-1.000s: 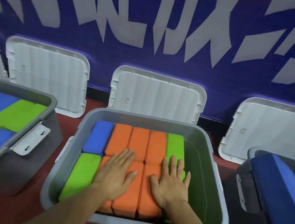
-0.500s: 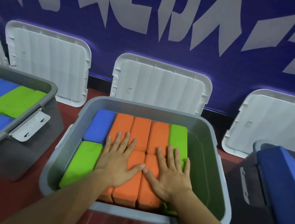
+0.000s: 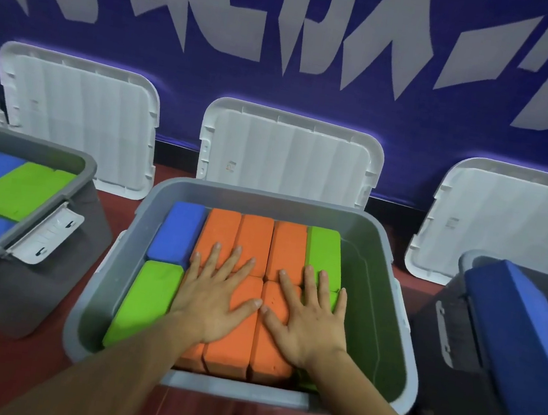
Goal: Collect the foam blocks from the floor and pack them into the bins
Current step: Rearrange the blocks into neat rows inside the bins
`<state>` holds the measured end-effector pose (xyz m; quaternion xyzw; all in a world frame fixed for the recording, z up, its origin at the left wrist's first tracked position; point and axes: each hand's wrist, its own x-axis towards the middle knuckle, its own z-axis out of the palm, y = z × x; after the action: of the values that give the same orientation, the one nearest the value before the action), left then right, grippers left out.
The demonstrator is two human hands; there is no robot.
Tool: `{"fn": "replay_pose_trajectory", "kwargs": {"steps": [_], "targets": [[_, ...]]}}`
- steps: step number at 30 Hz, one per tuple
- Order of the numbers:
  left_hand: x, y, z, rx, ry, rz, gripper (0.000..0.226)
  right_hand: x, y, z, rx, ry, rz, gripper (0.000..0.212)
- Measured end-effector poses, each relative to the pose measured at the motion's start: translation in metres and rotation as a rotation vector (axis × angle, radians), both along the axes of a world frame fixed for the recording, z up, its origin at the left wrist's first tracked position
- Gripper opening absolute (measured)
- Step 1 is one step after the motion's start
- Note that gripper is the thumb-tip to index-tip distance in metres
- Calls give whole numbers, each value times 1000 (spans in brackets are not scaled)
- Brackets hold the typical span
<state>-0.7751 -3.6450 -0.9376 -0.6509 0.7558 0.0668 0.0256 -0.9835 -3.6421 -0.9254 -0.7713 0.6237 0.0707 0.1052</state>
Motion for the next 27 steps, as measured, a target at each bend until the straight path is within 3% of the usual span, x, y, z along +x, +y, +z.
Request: {"fn": "replay_pose_trajectory", "kwargs": {"steps": [8, 23, 27], "targets": [[-6, 5, -3, -92, -27, 110, 92, -1, 1, -4, -51, -37, -13, 85], [0, 0, -1, 57, 21, 93, 119, -2, 2, -9, -53, -73, 40, 87], [-4, -2, 3, 111, 14, 108, 114, -3, 2, -9, -47, -71, 44, 87]]}}
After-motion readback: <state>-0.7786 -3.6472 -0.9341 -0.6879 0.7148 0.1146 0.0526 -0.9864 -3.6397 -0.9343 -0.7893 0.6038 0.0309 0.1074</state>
